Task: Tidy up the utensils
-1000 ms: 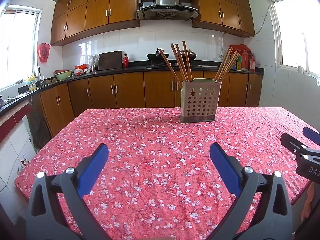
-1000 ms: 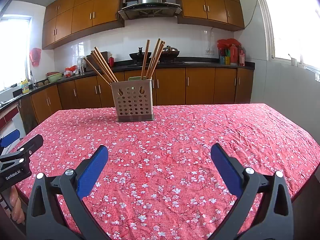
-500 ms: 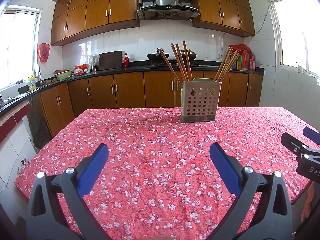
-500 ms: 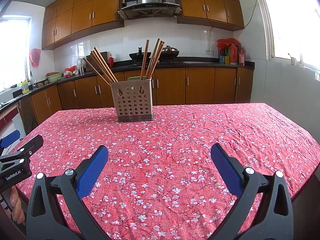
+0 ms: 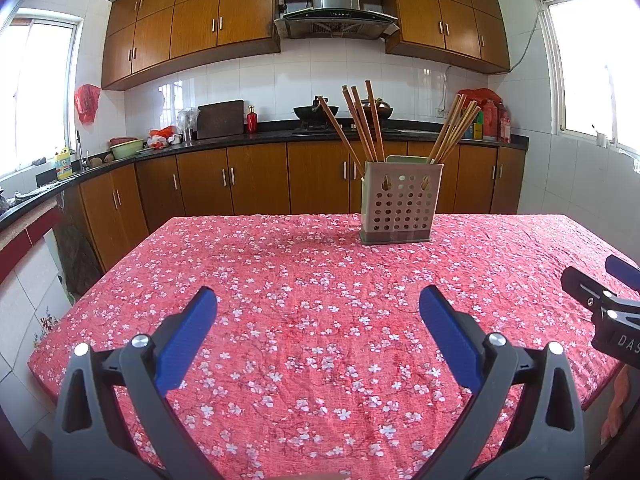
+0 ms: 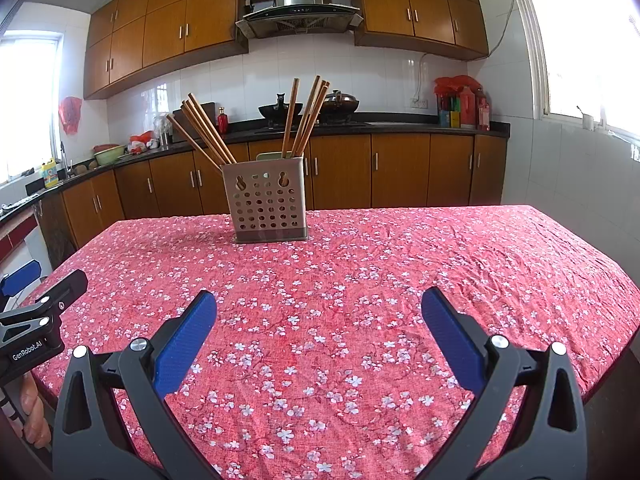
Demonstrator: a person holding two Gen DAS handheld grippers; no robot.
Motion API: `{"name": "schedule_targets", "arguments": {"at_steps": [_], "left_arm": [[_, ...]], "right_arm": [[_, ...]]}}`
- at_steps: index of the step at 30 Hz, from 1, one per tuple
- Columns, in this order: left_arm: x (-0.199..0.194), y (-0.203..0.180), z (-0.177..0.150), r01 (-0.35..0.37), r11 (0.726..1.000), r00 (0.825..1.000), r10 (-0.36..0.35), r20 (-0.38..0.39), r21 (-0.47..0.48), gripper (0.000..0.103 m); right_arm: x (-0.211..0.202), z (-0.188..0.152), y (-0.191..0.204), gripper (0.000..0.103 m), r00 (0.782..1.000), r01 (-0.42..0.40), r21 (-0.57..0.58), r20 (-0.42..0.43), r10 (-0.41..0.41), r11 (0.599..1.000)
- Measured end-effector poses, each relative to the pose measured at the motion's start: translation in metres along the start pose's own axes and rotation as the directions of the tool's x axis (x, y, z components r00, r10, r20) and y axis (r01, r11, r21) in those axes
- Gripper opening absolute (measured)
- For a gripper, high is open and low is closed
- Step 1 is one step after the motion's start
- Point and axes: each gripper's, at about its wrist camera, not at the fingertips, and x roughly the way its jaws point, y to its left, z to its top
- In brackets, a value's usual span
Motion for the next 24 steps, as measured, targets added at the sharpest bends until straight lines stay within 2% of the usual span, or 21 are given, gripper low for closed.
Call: {"name": "schedule_targets", "arguments": {"at_steps": [24], "left_arm": [[0.0036,-0.0015,-0.003,-0.003,1.0,1.0,0.003,-0.007,-0.006,0.099]], "right_arm": [[0.0016,-0.0017,0.0017,0.101,1.0,-0.001,0.005,-0.004,0.001,1.0]]}}
